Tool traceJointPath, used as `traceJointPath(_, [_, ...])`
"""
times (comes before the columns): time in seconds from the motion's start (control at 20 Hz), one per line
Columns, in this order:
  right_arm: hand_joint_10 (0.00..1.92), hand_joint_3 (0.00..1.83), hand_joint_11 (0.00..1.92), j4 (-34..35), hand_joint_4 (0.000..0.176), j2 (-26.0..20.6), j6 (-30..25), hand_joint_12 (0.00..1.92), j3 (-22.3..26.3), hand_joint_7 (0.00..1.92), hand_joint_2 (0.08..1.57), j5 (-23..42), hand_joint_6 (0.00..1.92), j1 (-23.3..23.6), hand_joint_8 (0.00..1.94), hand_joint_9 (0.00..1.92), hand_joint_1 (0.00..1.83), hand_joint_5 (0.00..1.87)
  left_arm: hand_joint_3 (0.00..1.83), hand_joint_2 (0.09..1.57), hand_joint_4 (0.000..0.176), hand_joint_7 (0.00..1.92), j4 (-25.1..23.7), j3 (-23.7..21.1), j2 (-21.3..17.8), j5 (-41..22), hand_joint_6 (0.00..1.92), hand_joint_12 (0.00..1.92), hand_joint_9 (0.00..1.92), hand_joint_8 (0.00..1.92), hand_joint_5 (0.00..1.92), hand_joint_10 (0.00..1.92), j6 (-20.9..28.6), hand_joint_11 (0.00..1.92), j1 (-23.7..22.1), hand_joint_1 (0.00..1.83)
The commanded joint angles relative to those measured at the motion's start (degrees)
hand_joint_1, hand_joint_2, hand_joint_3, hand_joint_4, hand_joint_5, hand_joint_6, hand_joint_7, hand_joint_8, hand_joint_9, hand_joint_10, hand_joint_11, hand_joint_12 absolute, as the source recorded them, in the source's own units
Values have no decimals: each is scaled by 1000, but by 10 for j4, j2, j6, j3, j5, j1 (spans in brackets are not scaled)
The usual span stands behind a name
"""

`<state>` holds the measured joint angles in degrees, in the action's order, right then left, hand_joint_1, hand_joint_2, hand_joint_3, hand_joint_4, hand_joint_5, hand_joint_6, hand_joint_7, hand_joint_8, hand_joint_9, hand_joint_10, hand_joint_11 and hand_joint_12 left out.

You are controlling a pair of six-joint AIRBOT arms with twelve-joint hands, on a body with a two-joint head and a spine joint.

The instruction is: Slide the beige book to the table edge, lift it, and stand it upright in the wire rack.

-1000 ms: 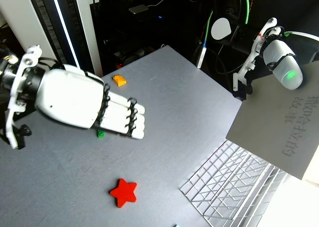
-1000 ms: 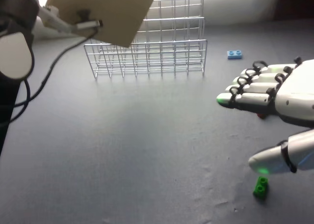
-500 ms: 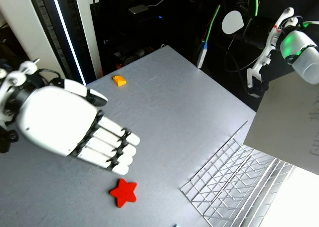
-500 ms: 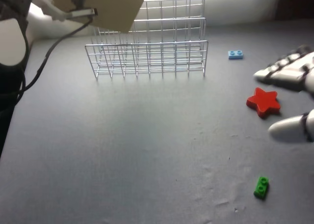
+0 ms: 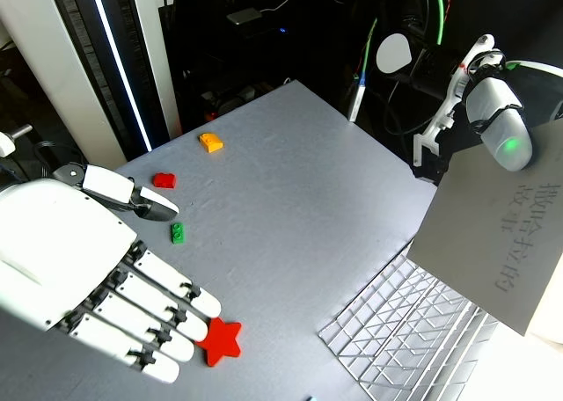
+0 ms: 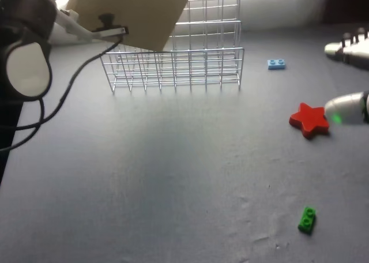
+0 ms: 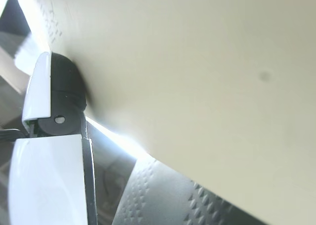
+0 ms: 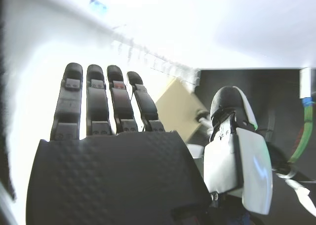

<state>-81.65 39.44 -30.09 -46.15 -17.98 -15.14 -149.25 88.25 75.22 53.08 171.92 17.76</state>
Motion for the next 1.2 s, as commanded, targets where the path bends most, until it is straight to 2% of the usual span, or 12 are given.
traceJointPath(0.0, [0, 2, 0, -13, 0, -4, -6, 0, -4, 0, 1121, -5, 0, 7, 0, 0, 0, 0, 0, 1239, 0, 804, -12, 6, -1, 86, 1301, 1359, 721, 1396, 717, 1128, 9, 547, 0, 1164])
traceJointPath(0.4, [0, 1, 0, -13, 0, -1, -17, 0, -5, 0, 1121, 16, 0, 16, 0, 0, 0, 0, 0, 1233, 0, 804, 1, 30, 38, 135, 1252, 1385, 716, 1410, 739, 1158, 9, 537, 22, 1171])
traceJointPath(0.9, [0, 0, 0, -13, 0, 0, -25, 0, -5, 0, 1118, 30, 0, 20, 0, 0, 0, 0, 0, 1242, 0, 789, 15, 116, 99, 184, 1291, 1360, 712, 1418, 723, 1138, 9, 519, 35, 1159])
traceJointPath(1.15, [0, 0, 0, -13, 0, 1, -28, 0, -5, 0, 1114, 32, 0, 22, 0, 0, 0, 0, 2, 1262, 0, 761, 25, 143, 119, 206, 1372, 1376, 695, 1447, 677, 1161, 9, 530, 44, 1143])
